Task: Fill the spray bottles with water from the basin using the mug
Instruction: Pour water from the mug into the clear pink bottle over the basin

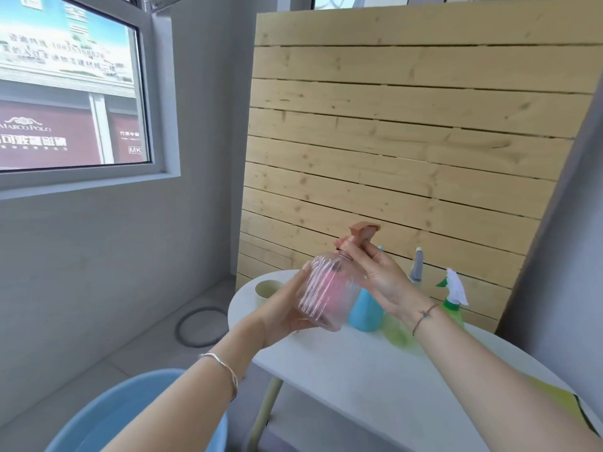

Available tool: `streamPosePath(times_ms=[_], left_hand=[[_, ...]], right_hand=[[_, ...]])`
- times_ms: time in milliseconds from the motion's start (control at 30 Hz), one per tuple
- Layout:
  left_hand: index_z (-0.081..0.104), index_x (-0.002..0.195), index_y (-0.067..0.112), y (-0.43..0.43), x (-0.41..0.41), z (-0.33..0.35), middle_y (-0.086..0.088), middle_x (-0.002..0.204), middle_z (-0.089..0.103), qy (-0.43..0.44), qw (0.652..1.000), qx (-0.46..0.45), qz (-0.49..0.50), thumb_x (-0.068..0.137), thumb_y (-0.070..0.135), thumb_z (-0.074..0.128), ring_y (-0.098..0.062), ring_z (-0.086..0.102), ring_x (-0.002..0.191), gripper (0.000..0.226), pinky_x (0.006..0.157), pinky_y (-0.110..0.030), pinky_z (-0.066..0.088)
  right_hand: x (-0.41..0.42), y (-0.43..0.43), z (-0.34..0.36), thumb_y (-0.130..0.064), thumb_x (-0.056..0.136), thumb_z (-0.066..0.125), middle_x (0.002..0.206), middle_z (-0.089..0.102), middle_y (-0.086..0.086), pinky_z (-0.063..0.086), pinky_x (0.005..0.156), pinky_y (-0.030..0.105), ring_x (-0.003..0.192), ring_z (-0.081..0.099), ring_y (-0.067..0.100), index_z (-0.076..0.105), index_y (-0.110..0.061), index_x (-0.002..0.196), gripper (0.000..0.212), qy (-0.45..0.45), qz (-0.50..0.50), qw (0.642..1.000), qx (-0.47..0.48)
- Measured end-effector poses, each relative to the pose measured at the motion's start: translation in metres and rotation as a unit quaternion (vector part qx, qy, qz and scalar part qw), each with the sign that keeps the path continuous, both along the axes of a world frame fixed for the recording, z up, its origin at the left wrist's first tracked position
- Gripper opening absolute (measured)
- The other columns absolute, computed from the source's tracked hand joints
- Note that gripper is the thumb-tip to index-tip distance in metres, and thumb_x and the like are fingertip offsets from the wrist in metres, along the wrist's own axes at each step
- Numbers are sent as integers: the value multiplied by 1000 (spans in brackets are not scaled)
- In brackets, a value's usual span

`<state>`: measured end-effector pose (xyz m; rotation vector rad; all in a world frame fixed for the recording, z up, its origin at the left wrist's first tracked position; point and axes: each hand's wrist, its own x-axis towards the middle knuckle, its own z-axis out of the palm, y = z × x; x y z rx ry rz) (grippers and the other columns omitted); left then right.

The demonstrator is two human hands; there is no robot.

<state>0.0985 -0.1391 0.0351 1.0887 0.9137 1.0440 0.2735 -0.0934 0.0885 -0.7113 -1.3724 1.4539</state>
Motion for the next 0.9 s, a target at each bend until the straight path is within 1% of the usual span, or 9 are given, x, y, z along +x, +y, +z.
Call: streamPosePath(times_ms=[67,133,200,300,433,600,667,800,900], left_hand=[[50,136,21,1,10,-2,-9,123,68,-15,1000,1,10,81,68,61,-25,68,107,72,83,-36,56],[38,141,21,3,16,-6,-13,126,64,-20,999,10,43,66,57,79,-26,70,100,93,80,-34,57],[36,140,22,7,20,-10,-14,122,66,-16,998,17,62,66,49,80,-26,70,93,90,77,-33,58],[54,133,17,6,26,-10,-20,123,66,-28,999,-43,13,84,67,58,-35,68,106,70,93,-44,55],[60,130,20,4,35,-7,-14,121,69,-1,997,-72,-17,88,75,33,-32,67,110,74,94,-44,54],[42,136,23,8,30,-5,-3,126,65,28,999,35,30,51,72,77,-22,71,100,104,81,-34,58],[47,135,23,9,25,-7,-3,123,67,57,997,47,36,53,70,75,-22,71,100,98,80,-32,58],[49,136,35,4,24,-7,6,128,65,119,992,23,-14,64,85,57,-15,63,115,88,101,-39,48],[44,131,32,-2,32,-4,17,121,60,179,979,89,35,78,68,64,5,59,104,67,82,-17,48]], right_hand=[[6,-3,-1,-25,84,61,121,64,4,45,103,32,107,60,15,60,-8,114,34,3,-31,1000,1],[12,-6,-1,-25,83,63,112,65,5,45,101,33,103,60,15,60,-10,110,31,-1,-56,998,5],[19,-6,-1,-21,88,60,100,65,2,48,95,28,95,61,12,61,-11,109,23,-9,-66,998,7],[25,-4,-1,-19,89,59,95,67,2,50,90,23,91,63,11,65,-10,103,17,10,-64,998,-6],[22,-6,-3,-27,78,65,103,69,8,48,97,32,96,65,18,68,-12,98,25,4,-58,998,-11],[14,-4,-5,-20,84,63,96,68,5,50,92,33,85,66,15,66,-12,101,19,37,-83,996,-2],[13,-4,-5,-23,84,62,101,68,6,50,94,37,86,67,15,66,-11,102,22,38,-68,997,-8],[12,-3,-8,-21,91,58,107,66,8,51,91,33,90,66,15,65,-10,104,19,55,-50,997,-37],[6,-4,-13,-21,92,57,123,63,13,49,97,36,105,59,21,64,-7,113,27,57,-50,997,-34]])
